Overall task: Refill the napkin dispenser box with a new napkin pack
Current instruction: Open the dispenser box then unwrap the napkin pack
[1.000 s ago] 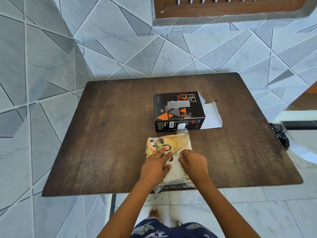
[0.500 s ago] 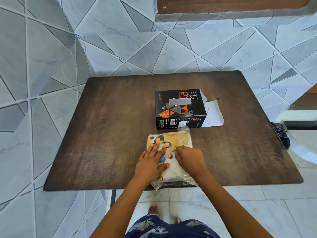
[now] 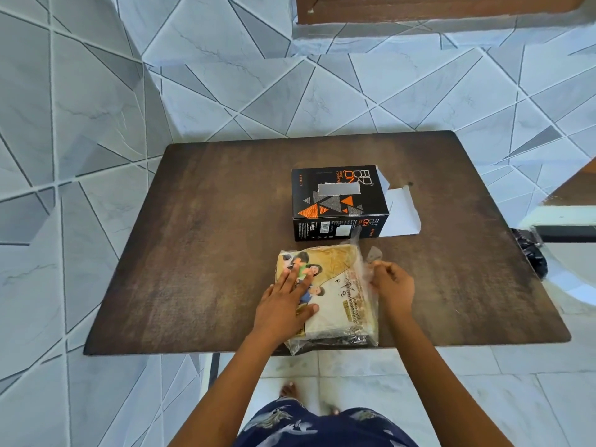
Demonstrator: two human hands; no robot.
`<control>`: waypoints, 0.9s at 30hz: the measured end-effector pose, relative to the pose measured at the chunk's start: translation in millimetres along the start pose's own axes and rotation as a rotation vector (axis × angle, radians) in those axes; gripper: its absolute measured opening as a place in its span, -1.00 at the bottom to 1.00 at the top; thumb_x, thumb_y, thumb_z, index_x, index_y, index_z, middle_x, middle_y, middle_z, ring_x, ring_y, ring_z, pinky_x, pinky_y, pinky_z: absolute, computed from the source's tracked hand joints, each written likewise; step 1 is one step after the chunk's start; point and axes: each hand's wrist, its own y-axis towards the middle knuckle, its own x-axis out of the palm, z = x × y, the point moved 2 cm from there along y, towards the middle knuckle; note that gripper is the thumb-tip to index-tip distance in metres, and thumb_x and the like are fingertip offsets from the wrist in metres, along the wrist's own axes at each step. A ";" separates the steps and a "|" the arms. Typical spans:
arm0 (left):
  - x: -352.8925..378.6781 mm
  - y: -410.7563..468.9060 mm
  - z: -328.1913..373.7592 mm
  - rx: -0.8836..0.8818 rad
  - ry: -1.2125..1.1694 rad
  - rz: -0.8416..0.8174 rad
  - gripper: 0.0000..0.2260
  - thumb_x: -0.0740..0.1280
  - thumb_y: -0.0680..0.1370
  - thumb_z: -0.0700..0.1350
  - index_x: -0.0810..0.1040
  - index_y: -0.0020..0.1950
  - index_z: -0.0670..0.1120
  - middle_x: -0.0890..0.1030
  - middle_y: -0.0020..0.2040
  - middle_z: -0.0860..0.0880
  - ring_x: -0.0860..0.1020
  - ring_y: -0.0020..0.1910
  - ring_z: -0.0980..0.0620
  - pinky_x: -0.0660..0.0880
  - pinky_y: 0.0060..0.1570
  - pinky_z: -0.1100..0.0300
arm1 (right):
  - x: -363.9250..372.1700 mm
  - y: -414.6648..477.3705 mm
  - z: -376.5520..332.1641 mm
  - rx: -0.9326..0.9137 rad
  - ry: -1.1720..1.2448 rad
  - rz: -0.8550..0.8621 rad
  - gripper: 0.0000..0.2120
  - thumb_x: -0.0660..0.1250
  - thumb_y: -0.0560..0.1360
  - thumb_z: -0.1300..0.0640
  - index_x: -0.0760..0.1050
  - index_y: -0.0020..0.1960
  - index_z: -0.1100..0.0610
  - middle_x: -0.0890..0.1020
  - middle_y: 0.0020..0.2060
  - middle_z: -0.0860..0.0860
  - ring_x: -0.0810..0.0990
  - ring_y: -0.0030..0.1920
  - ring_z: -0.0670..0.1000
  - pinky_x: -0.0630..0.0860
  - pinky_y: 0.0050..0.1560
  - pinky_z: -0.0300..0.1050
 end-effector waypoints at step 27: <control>-15.7 5.2 9.4 -0.036 0.080 -0.049 -0.38 0.11 0.54 0.22 -0.12 0.50 0.16 -0.18 0.55 0.06 -0.12 0.54 0.03 0.03 0.46 -0.08 | -44.0 15.4 -12.0 -0.052 -0.361 -0.182 -0.75 0.28 0.50 0.13 0.58 -0.27 0.24 0.67 -0.32 0.19 0.64 -0.30 0.17 0.61 -0.19 0.00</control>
